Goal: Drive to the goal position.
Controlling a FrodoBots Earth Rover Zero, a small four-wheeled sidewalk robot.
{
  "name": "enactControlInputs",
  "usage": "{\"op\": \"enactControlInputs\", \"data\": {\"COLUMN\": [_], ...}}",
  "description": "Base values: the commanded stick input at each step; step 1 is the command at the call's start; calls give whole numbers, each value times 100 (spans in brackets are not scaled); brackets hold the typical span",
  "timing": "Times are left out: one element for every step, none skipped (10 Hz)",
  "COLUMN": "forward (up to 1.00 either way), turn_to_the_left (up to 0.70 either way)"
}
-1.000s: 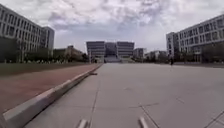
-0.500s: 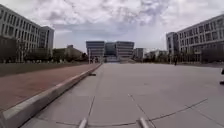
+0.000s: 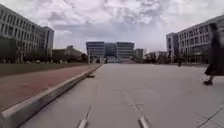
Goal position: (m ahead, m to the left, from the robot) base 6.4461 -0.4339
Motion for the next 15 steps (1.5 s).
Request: {"op": "enactControlInputs", "data": {"forward": [70, 70, 70, 70, 70, 70, 70, 70, 70, 70, 70, 70, 70, 70, 70], "turn_to_the_left": [0, 0, 0, 0, 0, 0, 0, 0, 0, 0, 0, 0, 0, 0, 0]}}
